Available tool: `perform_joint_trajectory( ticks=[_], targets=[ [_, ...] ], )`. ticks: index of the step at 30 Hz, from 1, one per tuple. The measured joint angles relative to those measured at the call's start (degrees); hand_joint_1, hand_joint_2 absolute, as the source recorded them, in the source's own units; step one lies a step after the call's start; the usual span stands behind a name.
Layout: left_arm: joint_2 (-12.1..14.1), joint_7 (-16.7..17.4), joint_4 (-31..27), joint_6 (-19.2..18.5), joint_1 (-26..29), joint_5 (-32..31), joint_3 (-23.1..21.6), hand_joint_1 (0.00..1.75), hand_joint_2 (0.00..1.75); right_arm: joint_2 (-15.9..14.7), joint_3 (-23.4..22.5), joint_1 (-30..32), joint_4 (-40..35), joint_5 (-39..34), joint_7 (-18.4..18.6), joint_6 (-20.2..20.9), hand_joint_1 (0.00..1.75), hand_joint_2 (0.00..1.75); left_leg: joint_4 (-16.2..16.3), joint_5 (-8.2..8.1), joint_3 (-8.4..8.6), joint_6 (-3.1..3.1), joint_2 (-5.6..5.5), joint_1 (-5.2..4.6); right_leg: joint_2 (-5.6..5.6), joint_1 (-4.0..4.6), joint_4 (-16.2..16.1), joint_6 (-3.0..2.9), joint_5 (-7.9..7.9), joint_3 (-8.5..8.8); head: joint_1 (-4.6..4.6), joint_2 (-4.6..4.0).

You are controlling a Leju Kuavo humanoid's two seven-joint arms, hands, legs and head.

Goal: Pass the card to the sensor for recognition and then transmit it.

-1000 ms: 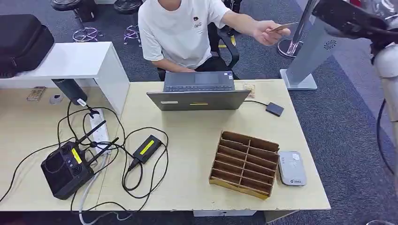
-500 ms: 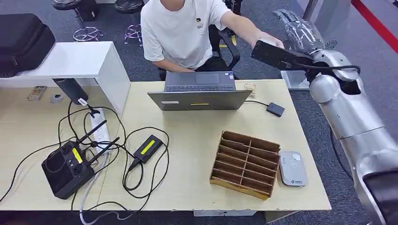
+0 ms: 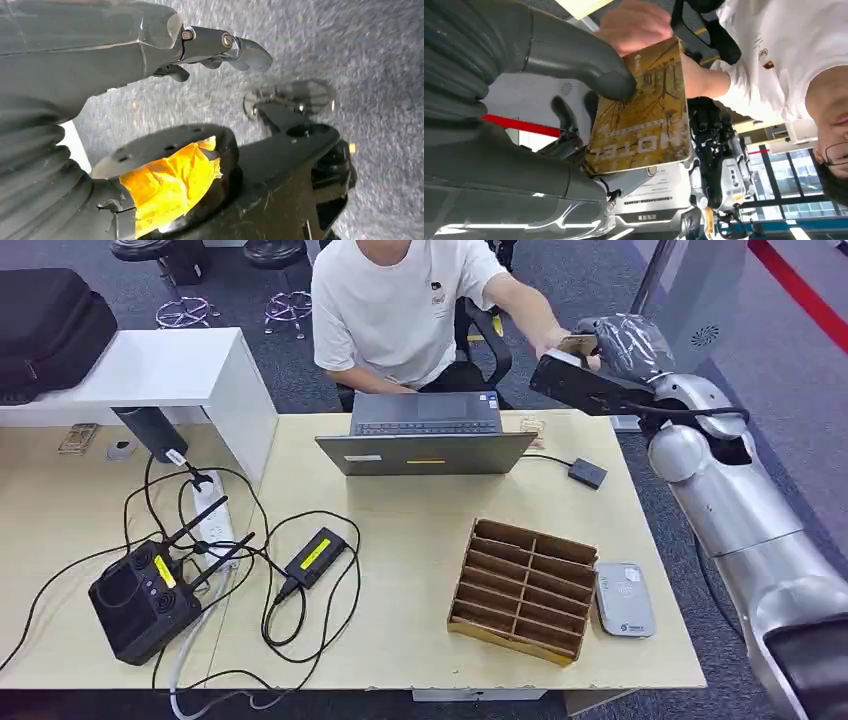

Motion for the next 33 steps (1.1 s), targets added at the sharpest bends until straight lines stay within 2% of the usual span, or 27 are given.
perform_joint_trajectory(
  ticks=[4,14,19,27,33],
  targets=[
    [-0.2,-0.2,0.0,-2.2,0.0,2.2,0.2,0.00,1.75,0.0,-0.2,0.4,0.0,0.0,-0.3,0.0,1.75,1.75,0.0,0.00,0.00,0.00,-0.02,0.00,-0.01,0.00,0.0,0.00,0.00,0.00,0.00,0.00],
    [-0.5,-1.1,0.0,-2.2,0.1,3.9,1.0,0.00,1.75,-2.4,-2.5,5.4,-3.2,-0.6,-1.9,-2.1,1.75,1.75,0.0,-0.01,0.00,0.00,-0.04,0.00,-0.03,0.00,0.0,0.00,0.00,0.00,0.00,0.00],
    [-0.7,1.1,0.0,-3.6,0.1,4.5,2.0,0.00,1.75,-4.8,-6.0,11.2,-6.9,0.2,-3.5,-4.7,1.75,1.75,0.0,-0.01,-0.05,0.00,-0.14,0.00,-0.15,0.00,-0.1,0.00,0.00,0.00,0.00,0.00],
    [-1.1,1.6,0.0,-3.4,0.1,4.9,2.5,0.00,1.75,-7.8,-11.4,19.5,-10.6,-0.2,-5.3,-7.3,1.75,1.75,0.0,-0.03,-0.07,0.01,-0.15,-0.01,-0.17,0.01,-0.1,0.00,0.00,0.00,0.00,0.00],
    [-1.1,2.0,0.0,-2.5,0.1,5.0,3.2,0.00,1.75,-9.5,-15.8,25.8,-14.1,-0.5,-7.1,-7.4,1.75,1.75,0.0,-0.05,-0.07,0.01,-0.15,-0.01,-0.18,0.01,-0.1,0.00,-0.01,0.00,-0.02,0.00]
  ],
)
